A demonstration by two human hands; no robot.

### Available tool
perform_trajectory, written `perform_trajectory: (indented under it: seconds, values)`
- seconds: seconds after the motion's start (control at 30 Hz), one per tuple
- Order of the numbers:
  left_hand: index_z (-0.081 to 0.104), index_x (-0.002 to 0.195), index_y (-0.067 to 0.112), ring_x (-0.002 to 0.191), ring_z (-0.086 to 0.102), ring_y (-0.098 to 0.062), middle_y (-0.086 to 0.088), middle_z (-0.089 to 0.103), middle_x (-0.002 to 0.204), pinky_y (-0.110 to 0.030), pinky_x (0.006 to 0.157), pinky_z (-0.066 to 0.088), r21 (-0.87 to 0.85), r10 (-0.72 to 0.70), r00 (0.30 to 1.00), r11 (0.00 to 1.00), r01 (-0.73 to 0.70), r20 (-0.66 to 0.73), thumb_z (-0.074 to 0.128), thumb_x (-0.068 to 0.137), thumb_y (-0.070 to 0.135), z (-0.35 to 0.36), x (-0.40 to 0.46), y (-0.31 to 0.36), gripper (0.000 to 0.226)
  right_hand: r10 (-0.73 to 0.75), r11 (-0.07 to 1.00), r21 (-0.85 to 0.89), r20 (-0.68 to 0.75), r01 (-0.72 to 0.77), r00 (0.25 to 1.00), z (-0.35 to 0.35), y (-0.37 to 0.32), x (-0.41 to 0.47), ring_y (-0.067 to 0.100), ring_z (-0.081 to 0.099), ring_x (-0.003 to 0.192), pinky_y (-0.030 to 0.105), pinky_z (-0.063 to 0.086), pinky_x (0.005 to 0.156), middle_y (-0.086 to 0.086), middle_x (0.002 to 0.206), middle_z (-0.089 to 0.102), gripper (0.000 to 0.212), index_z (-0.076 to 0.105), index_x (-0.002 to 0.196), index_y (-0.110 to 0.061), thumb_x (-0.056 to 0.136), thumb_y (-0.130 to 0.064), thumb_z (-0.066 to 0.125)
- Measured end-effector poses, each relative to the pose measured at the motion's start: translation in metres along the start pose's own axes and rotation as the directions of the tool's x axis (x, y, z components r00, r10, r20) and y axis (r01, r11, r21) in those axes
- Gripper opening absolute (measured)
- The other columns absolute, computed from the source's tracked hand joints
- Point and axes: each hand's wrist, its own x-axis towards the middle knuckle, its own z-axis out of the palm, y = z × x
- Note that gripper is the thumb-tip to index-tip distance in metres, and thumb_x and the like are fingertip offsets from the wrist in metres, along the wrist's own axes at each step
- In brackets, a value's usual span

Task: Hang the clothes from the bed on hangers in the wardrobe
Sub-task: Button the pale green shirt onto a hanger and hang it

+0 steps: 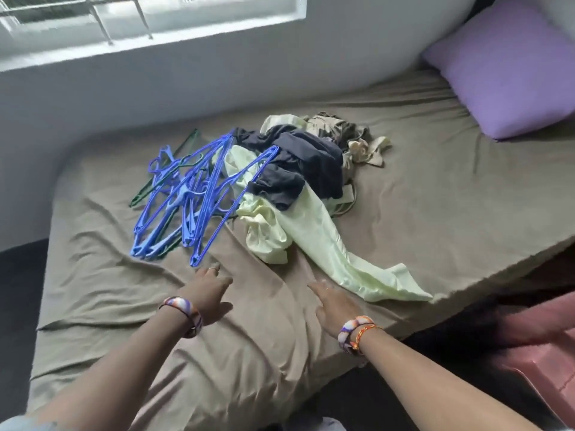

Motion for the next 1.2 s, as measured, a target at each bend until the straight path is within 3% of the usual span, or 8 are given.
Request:
perform_trajectory:
  seconds: [0.2,0.43,0.57,0.7,0.87,0.97,1.03,1.2]
  values:
    - [0.002,0.149,0.007,0.130,0.034,-0.031,-0.019,0.028,0.145,-0.033,0.104,0.031,-0.271,-0.069,0.998,0.960,0.066,-0.003,0.065,0.083,0.035,-0.033,0.129,0.031,0.095,0.333,0.935,-0.115,-0.036,-0.335,0.942,0.003,0.077,0.109,0.022,-0.015,0.145,0.050,-0.004,0.114,-0.003,0.158,-0.011,0.071,-0.001,0.150,-0.024,0.094,-0.027,0.043]
    - [0.054,0.105,0.002,0.100,0.055,-0.030,-0.014,0.059,0.106,-0.027,0.072,0.035,-0.676,-0.276,0.959,0.696,0.241,0.058,0.076,0.075,0.031,-0.041,0.231,0.096,0.048,0.390,0.916,-0.002,0.226,-0.400,0.892,0.025,0.136,0.156,0.027,-0.023,0.142,0.065,-0.008,0.106,-0.011,0.153,-0.026,0.067,-0.014,0.148,-0.033,0.097,-0.048,0.027]
    - [0.050,0.062,0.011,0.072,0.055,-0.025,-0.007,0.057,0.071,-0.029,0.062,0.037,-0.628,-0.297,0.946,0.714,0.308,0.128,0.079,0.071,0.027,-0.038,0.277,0.122,0.034,0.342,0.939,-0.025,0.196,-0.344,0.919,0.045,0.144,0.165,0.031,-0.037,0.134,0.059,-0.038,0.082,-0.007,0.144,-0.042,0.068,-0.036,0.136,-0.028,0.089,-0.055,0.005]
    - [0.060,0.085,0.007,0.087,0.061,-0.026,-0.010,0.064,0.090,-0.028,0.072,0.044,-0.482,-0.282,0.921,0.788,0.382,0.268,0.081,0.067,0.026,-0.038,0.316,0.127,0.033,0.291,0.946,0.069,0.256,-0.318,0.922,0.053,0.151,0.172,0.027,-0.052,0.115,0.050,-0.046,0.068,-0.011,0.119,-0.057,0.069,-0.038,0.126,-0.026,0.098,-0.046,0.022]
    - [0.055,0.067,0.013,0.064,0.047,-0.014,0.000,0.053,0.071,-0.027,0.061,0.040,-0.410,-0.271,0.866,0.795,0.447,0.420,0.077,0.069,0.022,-0.039,0.353,0.145,0.023,0.275,0.950,0.074,0.269,-0.305,0.923,0.061,0.154,0.178,0.028,-0.058,0.100,0.050,-0.047,0.066,-0.011,0.115,-0.057,0.067,-0.038,0.124,-0.027,0.099,-0.045,0.022]
    - [0.058,0.071,0.013,0.064,0.044,-0.015,-0.002,0.049,0.072,-0.024,0.060,0.035,-0.483,-0.245,0.813,0.700,0.525,0.528,0.072,0.073,0.016,-0.026,0.360,0.140,0.014,0.289,0.949,0.088,0.141,-0.303,0.947,0.078,0.158,0.184,0.031,-0.058,0.108,0.051,-0.046,0.076,-0.009,0.132,-0.051,0.063,-0.034,0.131,-0.026,0.094,-0.046,0.013]
    - [0.063,0.078,0.012,0.075,0.055,-0.019,-0.004,0.058,0.080,-0.025,0.066,0.040,-0.519,-0.228,0.830,0.687,0.508,0.510,0.074,0.072,0.016,-0.015,0.363,0.133,0.013,0.322,0.942,0.096,-0.005,-0.320,0.947,0.088,0.161,0.185,0.032,-0.040,0.132,0.056,-0.034,0.098,-0.001,0.159,-0.007,0.074,-0.001,0.149,-0.021,0.082,-0.045,0.019]
    - [0.067,0.096,0.007,0.084,0.063,-0.017,-0.003,0.067,0.090,-0.022,0.060,0.044,-0.592,-0.121,0.931,0.742,0.315,0.344,0.080,0.066,0.016,0.002,0.374,0.119,0.034,0.297,0.952,0.016,-0.286,-0.305,0.911,0.112,0.169,0.196,0.031,-0.017,0.143,0.054,-0.018,0.110,-0.007,0.149,0.028,0.070,0.029,0.141,-0.019,0.075,-0.043,0.033]
